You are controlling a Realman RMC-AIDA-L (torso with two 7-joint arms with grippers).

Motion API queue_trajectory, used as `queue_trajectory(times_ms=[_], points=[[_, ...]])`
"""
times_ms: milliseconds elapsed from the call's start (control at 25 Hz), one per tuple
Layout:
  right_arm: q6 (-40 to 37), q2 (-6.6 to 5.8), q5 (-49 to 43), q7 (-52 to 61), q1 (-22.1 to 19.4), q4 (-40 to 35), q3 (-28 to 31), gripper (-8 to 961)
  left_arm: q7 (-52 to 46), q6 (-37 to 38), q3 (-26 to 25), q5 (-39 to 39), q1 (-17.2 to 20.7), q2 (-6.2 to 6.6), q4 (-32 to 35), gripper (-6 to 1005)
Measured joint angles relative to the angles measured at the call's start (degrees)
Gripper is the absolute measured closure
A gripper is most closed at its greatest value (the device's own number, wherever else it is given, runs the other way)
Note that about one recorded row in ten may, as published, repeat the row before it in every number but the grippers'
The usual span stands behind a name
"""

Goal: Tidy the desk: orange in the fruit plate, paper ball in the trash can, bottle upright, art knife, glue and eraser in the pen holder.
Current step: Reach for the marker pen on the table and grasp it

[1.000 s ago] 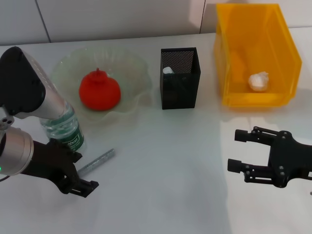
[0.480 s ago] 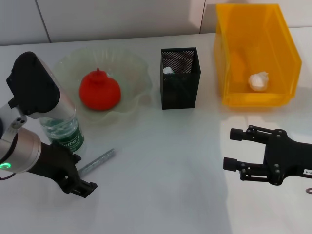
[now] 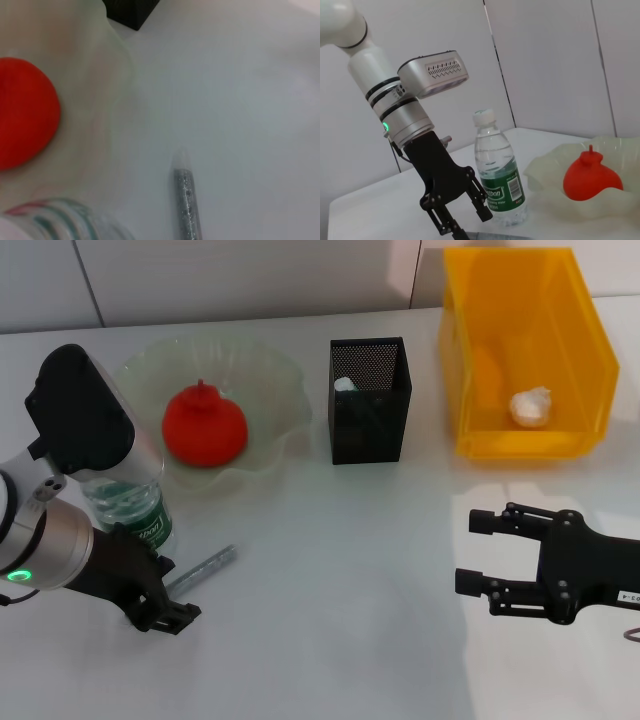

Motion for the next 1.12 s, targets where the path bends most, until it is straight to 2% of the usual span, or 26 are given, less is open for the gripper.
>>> queue_trajectory(times_ms=[160,920,1120], points=[[0.1,0.02,-0.1,0.0,0.2,0.4,0.0,162,-0.4,0.0,0.3,1.5,0.0,0.00,-0.1,383],[0.2,-0.09,-0.2,0.0,1.0,2.0,0.0,161,-1.2,-1.1,2.2,3.1,-1.4,-0.06,-2.9,413],[0.2,-0.15,-0.2,0.0,1.1,2.0,0.0,162,-1.2,-1.4,2.2,3.1,-1.5,-0.06,-2.9,561]])
